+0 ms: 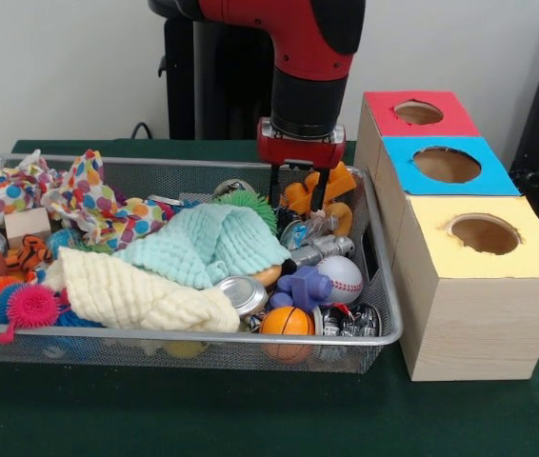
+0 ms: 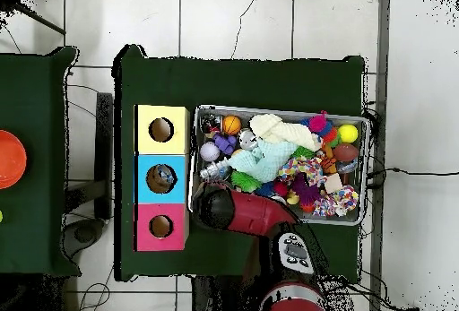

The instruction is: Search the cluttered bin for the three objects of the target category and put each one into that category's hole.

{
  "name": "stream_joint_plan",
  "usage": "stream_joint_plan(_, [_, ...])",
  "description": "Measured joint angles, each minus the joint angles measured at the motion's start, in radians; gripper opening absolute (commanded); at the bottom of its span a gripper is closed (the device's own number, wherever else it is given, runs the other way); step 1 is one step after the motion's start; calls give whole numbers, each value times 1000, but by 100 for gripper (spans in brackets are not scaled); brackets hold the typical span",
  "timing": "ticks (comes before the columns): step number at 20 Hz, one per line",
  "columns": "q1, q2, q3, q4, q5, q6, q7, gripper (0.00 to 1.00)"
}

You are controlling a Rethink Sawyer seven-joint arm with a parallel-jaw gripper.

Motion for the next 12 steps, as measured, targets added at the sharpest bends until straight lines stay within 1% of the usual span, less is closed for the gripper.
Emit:
stream_joint_plan(8, [7, 1, 4, -5, -1, 6, 0, 100])
stream_joint_plan(12, [17, 2, 5, -13, -1, 33, 0, 100])
